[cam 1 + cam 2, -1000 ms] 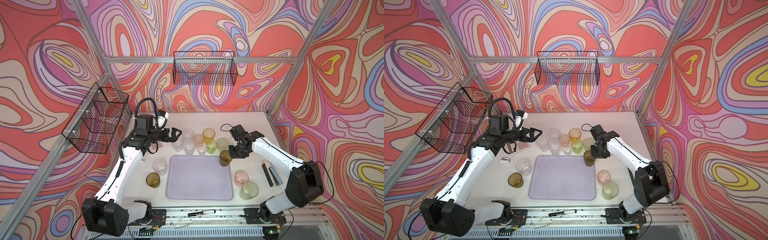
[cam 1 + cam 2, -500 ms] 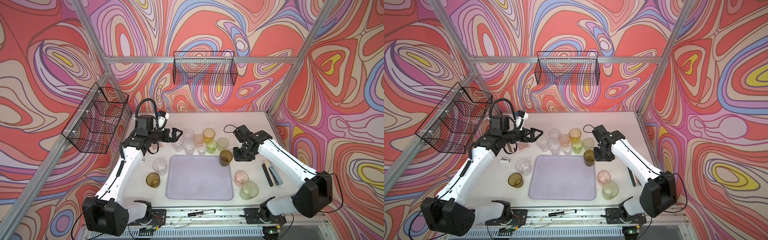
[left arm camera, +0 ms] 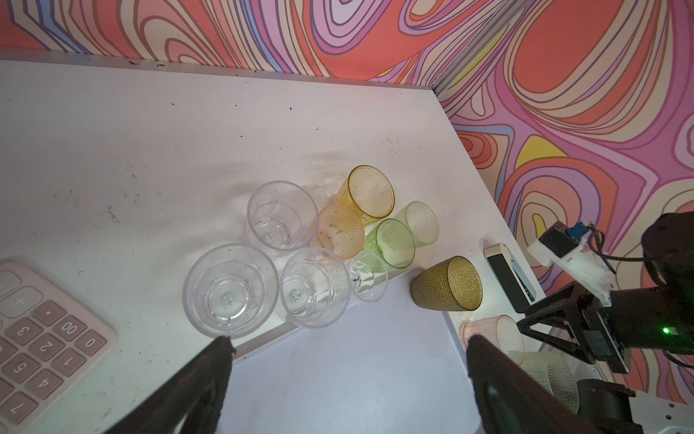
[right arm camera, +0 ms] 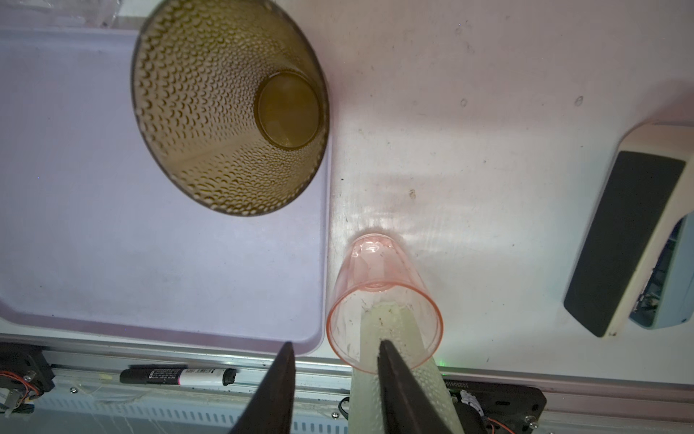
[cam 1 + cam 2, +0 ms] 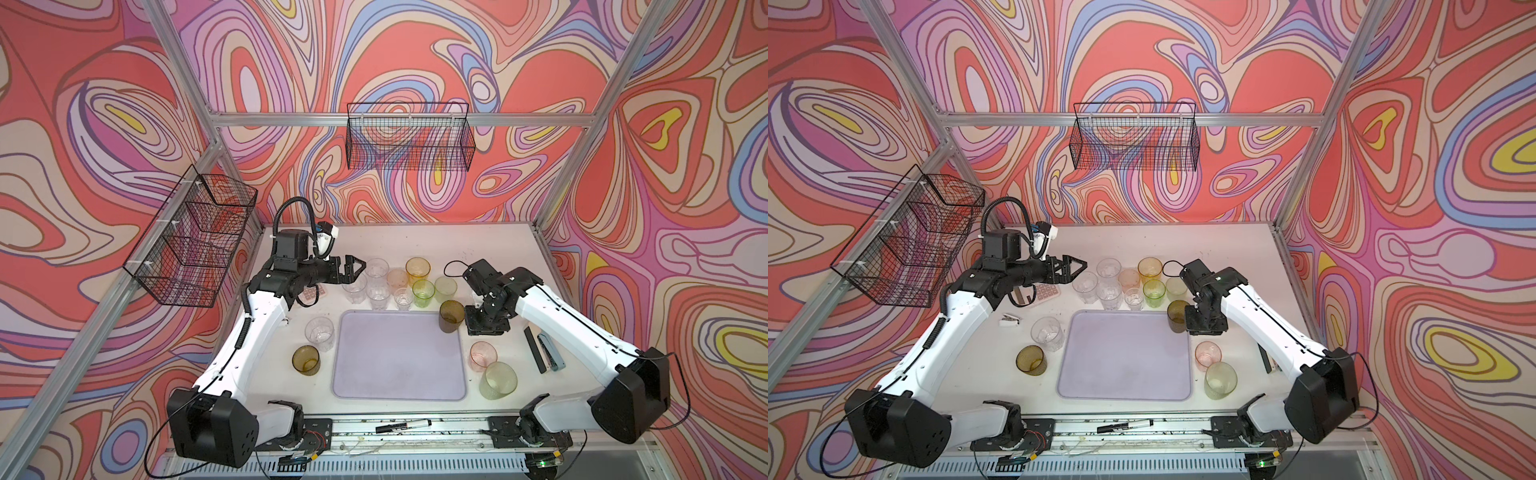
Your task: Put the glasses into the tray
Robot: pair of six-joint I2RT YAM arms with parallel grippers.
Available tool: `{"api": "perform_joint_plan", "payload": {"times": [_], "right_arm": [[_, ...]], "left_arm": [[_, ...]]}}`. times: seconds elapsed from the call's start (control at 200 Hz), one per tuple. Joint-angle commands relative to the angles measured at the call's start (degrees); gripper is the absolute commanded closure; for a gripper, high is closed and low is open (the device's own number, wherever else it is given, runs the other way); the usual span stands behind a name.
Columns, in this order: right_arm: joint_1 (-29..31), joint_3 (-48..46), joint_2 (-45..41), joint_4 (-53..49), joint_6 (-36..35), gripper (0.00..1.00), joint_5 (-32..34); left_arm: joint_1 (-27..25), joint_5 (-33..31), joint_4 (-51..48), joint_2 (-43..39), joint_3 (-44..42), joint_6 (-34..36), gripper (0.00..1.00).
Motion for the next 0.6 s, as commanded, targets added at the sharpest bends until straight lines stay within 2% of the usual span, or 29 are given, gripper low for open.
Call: {"api": "perform_joint_plan", "payload": {"times": [0.0, 0.591], "right_arm": [[0.8, -1.8, 0.1, -0.5, 1.2, 0.62, -1.2], [4.9, -8.7, 2.0, 4.9, 3.9, 0.69, -2.8]], "left_arm": [[0.3, -0.8, -1.0, 0.2, 1.1, 1.1, 0.00], [0.3, 0.0, -1.1, 0.9, 1.3, 0.6, 0.00]]}}
